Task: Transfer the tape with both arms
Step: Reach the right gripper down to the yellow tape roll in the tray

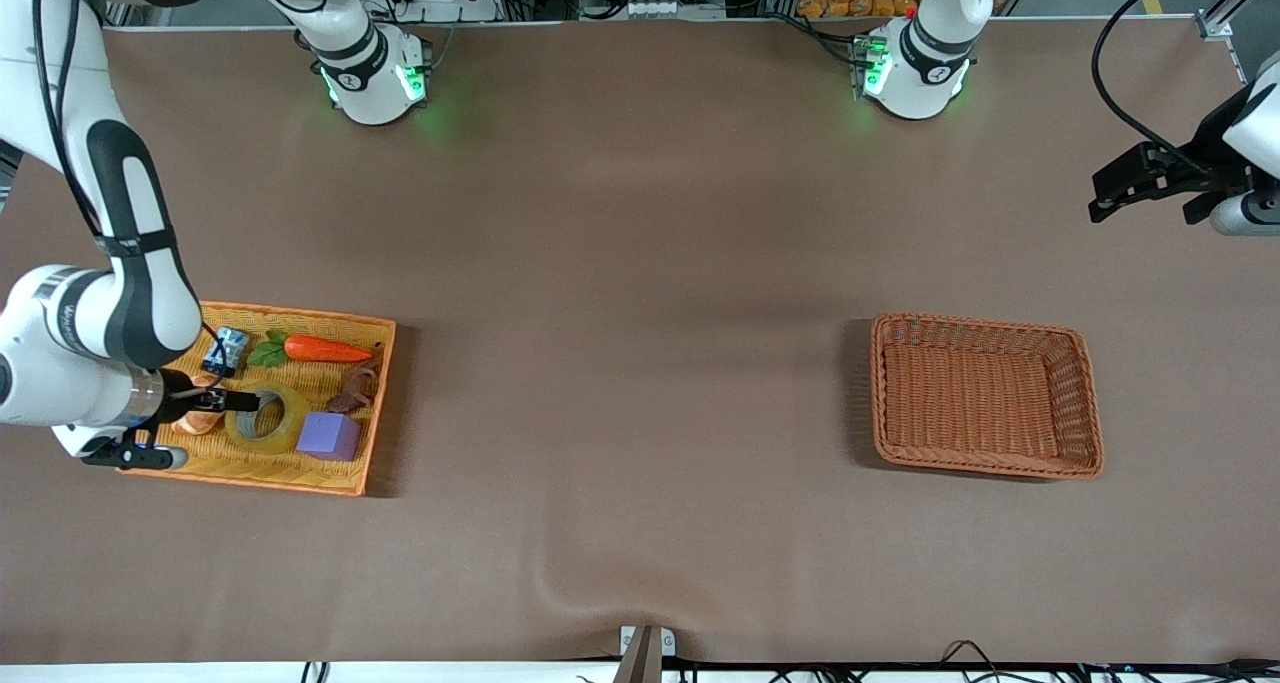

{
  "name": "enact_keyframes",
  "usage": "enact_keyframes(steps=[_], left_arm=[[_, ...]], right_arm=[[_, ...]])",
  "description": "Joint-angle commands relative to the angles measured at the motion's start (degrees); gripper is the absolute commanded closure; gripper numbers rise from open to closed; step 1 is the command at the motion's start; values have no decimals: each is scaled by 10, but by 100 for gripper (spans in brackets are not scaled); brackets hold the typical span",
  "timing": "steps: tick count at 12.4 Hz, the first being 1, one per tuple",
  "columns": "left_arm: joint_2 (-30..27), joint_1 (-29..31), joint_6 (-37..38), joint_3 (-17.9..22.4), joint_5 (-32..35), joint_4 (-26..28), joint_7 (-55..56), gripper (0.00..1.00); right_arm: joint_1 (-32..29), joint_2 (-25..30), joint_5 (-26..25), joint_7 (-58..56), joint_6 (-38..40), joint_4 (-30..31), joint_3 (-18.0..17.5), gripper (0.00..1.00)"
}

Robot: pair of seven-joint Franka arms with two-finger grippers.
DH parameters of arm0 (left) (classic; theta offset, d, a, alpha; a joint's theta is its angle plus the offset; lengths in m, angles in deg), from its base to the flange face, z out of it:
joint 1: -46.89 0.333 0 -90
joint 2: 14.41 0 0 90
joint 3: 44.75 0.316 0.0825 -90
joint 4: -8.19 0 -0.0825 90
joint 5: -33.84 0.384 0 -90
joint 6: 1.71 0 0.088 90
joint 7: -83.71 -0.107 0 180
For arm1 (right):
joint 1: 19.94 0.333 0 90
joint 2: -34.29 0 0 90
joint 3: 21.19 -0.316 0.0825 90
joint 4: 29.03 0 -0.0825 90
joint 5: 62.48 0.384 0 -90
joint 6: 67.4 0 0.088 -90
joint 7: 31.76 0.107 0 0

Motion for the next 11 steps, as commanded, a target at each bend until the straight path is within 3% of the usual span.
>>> enact_keyframes(steps=[1, 6, 7, 8, 9, 11], left_arm=[[-2, 3, 7, 1, 8, -8, -7, 0], [-1, 1, 1, 1, 9, -8, -3, 0], [-1, -3, 0, 0, 20, -8, -3, 0], [-1, -3, 0, -4, 35, -8, -2, 0], [0, -6, 0, -5, 38, -8, -1, 0], [1, -5, -2, -6, 35, -8, -1, 0]], right_arm=[[-6, -18, -5, -8, -15, -12, -8, 0], [-15, -39, -4, -43, -45, -4, -8, 0], [-15, -40, -4, -44, -46, -3, -8, 18], [-14, -40, -4, -44, -45, -3, -8, 77], [-14, -40, -4, -44, -45, -3, -8, 100], [-13, -40, -4, -44, -45, -3, -8, 100]])
